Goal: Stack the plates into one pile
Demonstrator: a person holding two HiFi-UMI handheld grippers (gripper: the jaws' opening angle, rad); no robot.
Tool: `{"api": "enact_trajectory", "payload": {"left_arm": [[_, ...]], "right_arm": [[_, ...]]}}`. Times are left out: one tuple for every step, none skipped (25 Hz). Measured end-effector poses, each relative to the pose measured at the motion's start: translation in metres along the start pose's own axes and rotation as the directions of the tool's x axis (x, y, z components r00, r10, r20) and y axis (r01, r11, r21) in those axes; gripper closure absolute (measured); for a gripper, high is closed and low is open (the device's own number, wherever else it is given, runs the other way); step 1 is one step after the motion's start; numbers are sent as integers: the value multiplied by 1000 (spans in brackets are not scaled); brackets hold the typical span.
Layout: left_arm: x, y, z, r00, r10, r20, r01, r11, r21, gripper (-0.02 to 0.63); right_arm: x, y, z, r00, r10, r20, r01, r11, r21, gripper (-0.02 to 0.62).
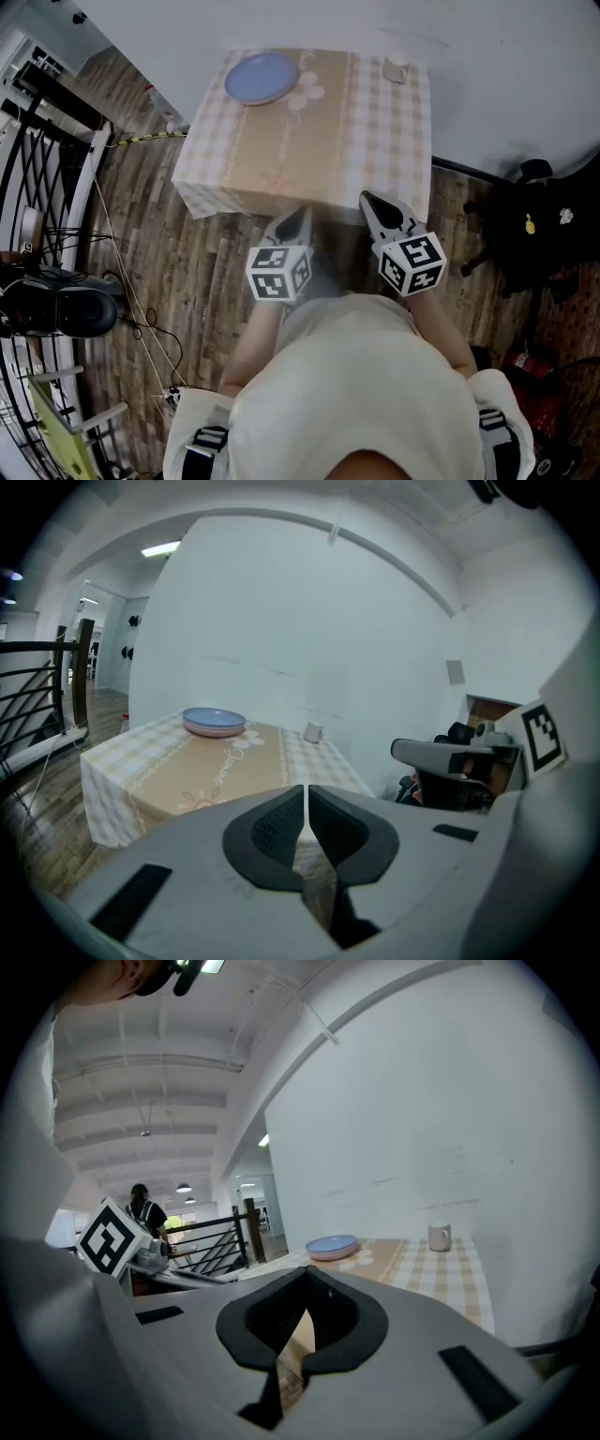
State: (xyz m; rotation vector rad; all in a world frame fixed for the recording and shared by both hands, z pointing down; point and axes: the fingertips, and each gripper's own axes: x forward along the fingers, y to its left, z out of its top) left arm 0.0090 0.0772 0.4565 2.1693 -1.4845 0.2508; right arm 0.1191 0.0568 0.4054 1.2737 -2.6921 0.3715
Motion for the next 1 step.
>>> {"api": "enact_trajectory", "payload": {"left_arm": [[0,1,0,1000,1,0,-1,1000,0,591]], "right_arm": [[1,0,1,1000,1,0,-1,1000,-1,597]]}}
